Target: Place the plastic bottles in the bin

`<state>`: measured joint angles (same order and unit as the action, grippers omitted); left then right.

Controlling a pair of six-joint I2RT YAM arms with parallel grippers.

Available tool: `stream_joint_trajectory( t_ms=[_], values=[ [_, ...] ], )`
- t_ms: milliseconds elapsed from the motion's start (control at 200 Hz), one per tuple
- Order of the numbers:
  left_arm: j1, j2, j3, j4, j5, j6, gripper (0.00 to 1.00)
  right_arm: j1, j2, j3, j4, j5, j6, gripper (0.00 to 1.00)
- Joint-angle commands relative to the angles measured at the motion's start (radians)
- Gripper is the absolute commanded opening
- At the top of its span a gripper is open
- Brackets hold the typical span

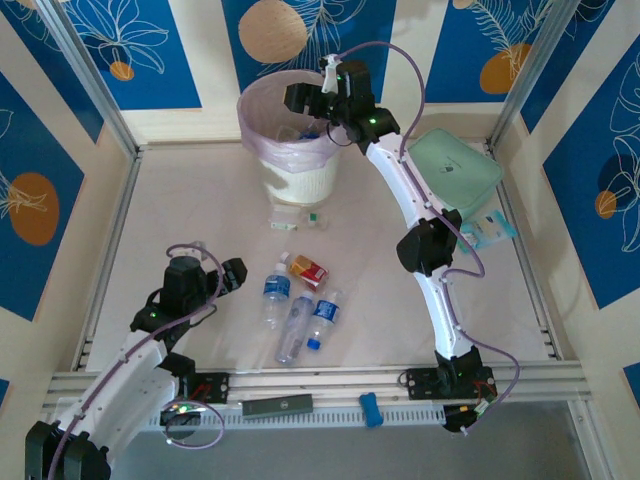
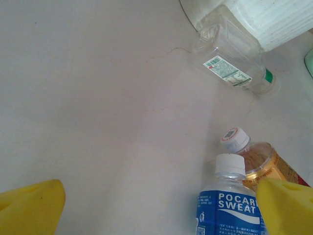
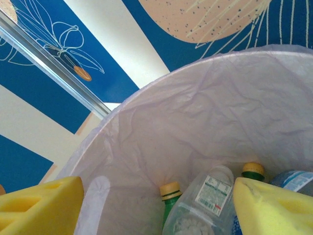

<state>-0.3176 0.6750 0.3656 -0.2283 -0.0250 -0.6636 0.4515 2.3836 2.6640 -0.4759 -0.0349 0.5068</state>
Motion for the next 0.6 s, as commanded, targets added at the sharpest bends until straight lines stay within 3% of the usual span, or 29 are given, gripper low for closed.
stream_joint_trajectory(
  t_ms=[0, 200, 410, 595],
  values=[
    [0.012, -0.004, 0.026, 0.01, 0.042, 0.008, 1.0, -0.002, -0.116, 0.006, -0.06, -0.014, -0.039, 0.81],
    [0.011, 0.022, 0.03, 0.069, 0.098, 0.036, 1.0, 0.017, -0.302, -0.225, -0.086, -0.007, -0.101, 0.82],
    [0.006, 0.093, 0.03, 0.161, 0.138, 0.027, 1.0, 0.067, -0.61, -0.737, 0.023, 0.049, -0.136, 0.84],
    [-0.01, 0.185, 0.035, 0.245, 0.133, 0.013, 1.0, 0.131, -0.855, -1.142, 0.063, 0.154, -0.07, 0.85]
  ],
)
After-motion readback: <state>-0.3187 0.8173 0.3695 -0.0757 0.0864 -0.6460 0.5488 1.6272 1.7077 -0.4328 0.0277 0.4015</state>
